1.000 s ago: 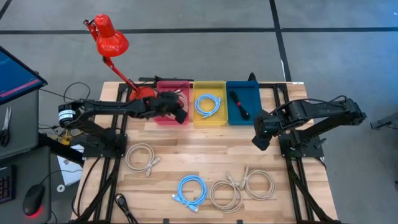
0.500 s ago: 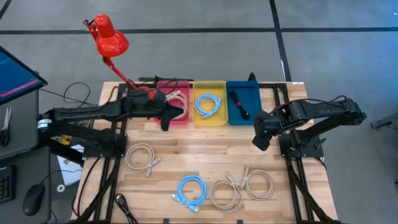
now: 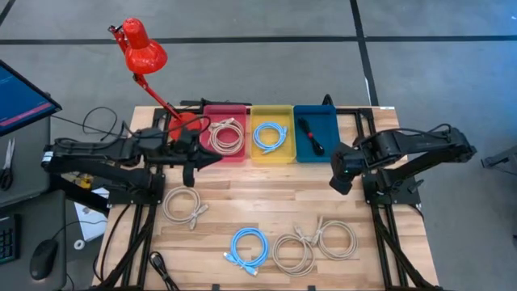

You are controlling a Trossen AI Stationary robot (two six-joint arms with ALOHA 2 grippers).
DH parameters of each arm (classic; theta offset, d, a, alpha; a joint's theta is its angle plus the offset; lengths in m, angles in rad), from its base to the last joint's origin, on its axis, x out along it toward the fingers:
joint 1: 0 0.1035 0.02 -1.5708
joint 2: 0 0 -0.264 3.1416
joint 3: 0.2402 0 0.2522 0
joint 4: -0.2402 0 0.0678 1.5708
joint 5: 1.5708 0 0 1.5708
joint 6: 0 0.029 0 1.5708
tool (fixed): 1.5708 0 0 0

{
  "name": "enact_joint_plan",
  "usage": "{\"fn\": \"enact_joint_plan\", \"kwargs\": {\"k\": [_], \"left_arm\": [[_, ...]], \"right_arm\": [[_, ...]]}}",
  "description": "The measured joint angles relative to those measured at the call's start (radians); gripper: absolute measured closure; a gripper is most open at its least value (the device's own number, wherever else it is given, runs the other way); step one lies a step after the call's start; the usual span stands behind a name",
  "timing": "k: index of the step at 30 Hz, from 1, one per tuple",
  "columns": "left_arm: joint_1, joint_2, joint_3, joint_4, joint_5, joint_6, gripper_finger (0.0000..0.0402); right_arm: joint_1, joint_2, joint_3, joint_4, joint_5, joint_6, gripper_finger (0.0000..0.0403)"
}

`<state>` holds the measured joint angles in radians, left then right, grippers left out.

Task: Pick & Place USB Port
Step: Put the left brown charger cable into the red bin

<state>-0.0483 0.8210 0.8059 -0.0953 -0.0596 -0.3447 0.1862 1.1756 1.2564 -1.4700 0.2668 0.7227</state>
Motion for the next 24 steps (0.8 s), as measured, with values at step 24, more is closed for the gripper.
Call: {"fn": "enact_joint_plan", "kwargs": {"k": [24], "left_arm": [[-0.058,-0.035,-0.001,-0.129,-0.105,0.000,0.0398]], "right_arm": [[0.129,-0.261,-0.287,0.226,0.051,0.147,0.0386]]}}
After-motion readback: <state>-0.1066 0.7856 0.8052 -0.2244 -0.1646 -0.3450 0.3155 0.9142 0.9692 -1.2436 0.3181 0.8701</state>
